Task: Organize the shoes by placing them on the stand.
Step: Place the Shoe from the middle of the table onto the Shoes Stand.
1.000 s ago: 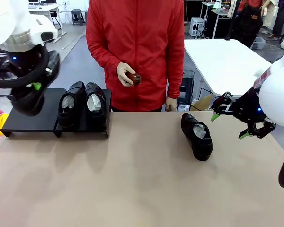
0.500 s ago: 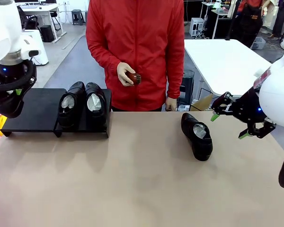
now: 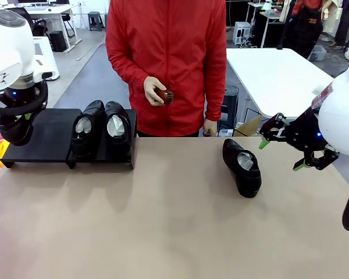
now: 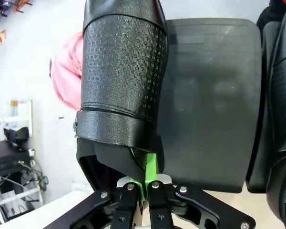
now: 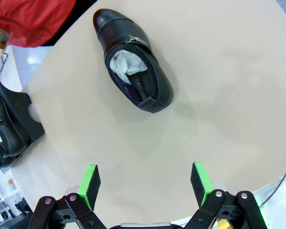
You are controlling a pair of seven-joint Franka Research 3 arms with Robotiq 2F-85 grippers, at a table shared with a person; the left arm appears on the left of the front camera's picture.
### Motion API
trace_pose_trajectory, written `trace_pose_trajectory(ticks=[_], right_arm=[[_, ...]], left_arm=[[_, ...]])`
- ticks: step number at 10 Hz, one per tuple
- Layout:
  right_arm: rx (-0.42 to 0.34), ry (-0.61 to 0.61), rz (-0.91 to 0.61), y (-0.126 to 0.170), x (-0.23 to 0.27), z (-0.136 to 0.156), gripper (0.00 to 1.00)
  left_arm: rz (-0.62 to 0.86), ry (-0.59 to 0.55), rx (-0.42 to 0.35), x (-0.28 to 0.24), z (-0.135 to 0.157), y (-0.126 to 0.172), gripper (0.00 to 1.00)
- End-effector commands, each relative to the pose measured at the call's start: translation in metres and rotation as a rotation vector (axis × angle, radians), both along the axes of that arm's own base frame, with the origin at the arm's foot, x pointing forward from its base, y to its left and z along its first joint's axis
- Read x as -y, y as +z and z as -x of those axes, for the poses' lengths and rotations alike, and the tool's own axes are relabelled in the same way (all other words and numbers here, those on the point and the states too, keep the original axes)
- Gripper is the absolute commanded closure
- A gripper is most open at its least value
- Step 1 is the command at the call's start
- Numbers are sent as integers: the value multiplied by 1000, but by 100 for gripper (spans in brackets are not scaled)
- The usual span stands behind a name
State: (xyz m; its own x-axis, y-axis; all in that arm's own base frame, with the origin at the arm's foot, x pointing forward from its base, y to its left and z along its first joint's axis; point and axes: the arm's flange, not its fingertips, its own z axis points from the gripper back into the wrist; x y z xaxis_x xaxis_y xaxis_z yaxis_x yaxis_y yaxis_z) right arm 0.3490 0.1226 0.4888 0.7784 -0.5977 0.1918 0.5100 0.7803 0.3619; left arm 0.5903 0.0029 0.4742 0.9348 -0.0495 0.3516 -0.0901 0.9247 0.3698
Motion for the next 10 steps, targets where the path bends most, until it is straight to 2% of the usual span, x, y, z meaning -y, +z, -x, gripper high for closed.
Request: trace_pose_trajectory(ticks=[1, 8, 10], right_arm=[[2, 22, -26, 0, 2, -1, 0], [2, 22, -26, 0, 2, -1, 0], [2, 22, -26, 0, 2, -1, 0]], left_arm=[[-35, 37, 36, -2, 7, -1, 100], [-37, 34, 94, -5, 9, -28, 100], [-36, 40, 88, -5, 10, -35, 100]])
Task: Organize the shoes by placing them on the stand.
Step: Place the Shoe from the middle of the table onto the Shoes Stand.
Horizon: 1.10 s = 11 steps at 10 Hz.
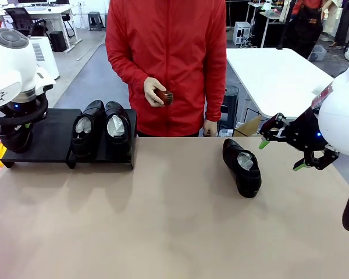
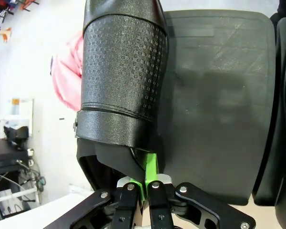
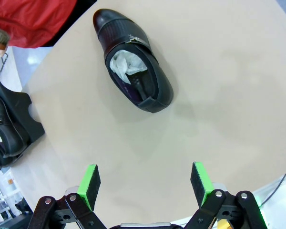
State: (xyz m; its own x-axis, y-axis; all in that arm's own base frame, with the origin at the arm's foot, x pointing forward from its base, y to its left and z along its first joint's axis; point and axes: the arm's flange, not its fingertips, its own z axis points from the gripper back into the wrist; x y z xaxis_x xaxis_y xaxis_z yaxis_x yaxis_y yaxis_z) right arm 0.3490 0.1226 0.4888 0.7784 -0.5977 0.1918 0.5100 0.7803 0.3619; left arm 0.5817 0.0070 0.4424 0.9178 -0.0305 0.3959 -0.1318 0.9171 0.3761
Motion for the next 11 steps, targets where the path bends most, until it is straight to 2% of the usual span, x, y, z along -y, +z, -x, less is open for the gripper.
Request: trace_pose_trajectory(ticks=[1, 3, 4, 8, 9, 11], right_arm=[[2, 22, -26, 0, 2, -1, 0], [2, 22, -26, 0, 2, -1, 0], [2, 22, -26, 0, 2, -1, 0], [2, 22, -26, 0, 2, -1, 0], [2, 22, -26, 0, 2, -1, 0], [2, 22, -26, 0, 2, -1, 0]], left_arm=[[-27, 15, 42, 0, 1, -5, 100], [-34, 8, 41, 0, 1, -7, 100], [-31, 10, 35, 0, -2, -10, 92], [-26, 31, 29, -3, -4, -20, 16], [-27, 36, 35, -5, -4, -18, 0], [5, 59, 81, -4, 5, -8, 0]])
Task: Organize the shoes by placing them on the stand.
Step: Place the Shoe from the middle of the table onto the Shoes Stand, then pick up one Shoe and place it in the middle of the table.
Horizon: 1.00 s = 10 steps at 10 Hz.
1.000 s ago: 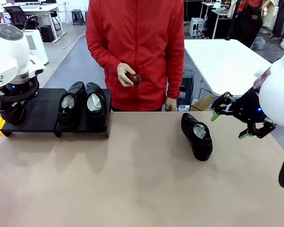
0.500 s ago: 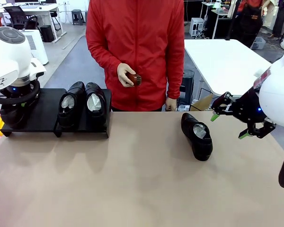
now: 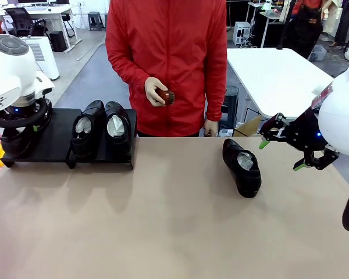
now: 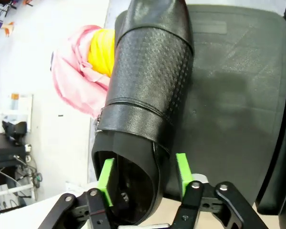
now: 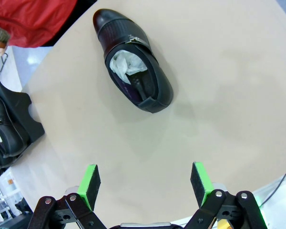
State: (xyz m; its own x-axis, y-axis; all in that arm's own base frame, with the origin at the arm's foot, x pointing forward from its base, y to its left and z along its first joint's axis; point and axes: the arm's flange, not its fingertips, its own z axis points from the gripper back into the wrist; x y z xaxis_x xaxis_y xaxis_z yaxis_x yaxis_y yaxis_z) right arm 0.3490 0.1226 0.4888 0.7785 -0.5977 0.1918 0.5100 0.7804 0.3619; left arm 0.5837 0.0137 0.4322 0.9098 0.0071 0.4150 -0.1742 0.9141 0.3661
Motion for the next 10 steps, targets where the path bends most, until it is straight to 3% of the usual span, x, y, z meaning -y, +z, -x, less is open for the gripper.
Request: trace_pose_trajectory(ticks=[1, 2, 3, 10], right_arm=[[2, 22, -26, 0, 2, -1, 0], [2, 22, -26, 0, 2, -1, 0], [2, 22, -26, 0, 2, -1, 0], [2, 22, -26, 0, 2, -1, 0]], left_arm=[[10, 32, 73, 3, 11, 10, 0], [15, 49, 80, 2, 18, 21, 0], [9, 10, 23, 1, 1, 7, 0], [9, 10, 23, 1, 1, 7, 0]])
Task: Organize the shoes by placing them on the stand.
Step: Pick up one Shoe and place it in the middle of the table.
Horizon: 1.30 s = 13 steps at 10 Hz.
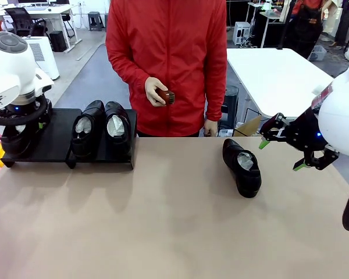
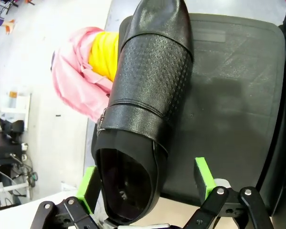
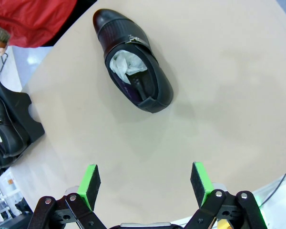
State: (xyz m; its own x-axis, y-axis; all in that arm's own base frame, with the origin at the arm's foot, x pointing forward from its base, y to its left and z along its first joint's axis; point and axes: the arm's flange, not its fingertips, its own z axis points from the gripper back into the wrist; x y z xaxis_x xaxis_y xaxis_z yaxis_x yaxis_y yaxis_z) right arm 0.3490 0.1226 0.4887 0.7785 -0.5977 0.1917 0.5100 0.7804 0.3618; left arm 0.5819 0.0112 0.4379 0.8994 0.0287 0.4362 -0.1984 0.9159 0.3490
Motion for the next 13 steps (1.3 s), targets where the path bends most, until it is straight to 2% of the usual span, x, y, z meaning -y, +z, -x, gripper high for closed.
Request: trace_pose_trajectory(ticks=[1, 3, 6, 8, 9, 10, 13], right_arm=[[2, 22, -26, 0, 2, -1, 0], [2, 22, -26, 0, 2, -1, 0], [2, 22, -26, 0, 2, -1, 0], [2, 22, -26, 0, 2, -1, 0], [2, 22, -26, 0, 2, -1, 0], [2, 22, -26, 0, 2, -1, 0], [-2, 0, 0, -1, 0, 0, 0]], left_arm=[[0, 0, -2, 0, 0, -1, 0], [18, -15, 70, 12, 21, 34, 0], [-12, -77, 179, 25, 50, 66, 0], [-29, -166, 281, 50, 78, 84, 0], [-26, -256, 331, 69, 97, 92, 0], [-10, -375, 317, 93, 116, 96, 0], [64, -585, 114, 131, 140, 94, 0]])
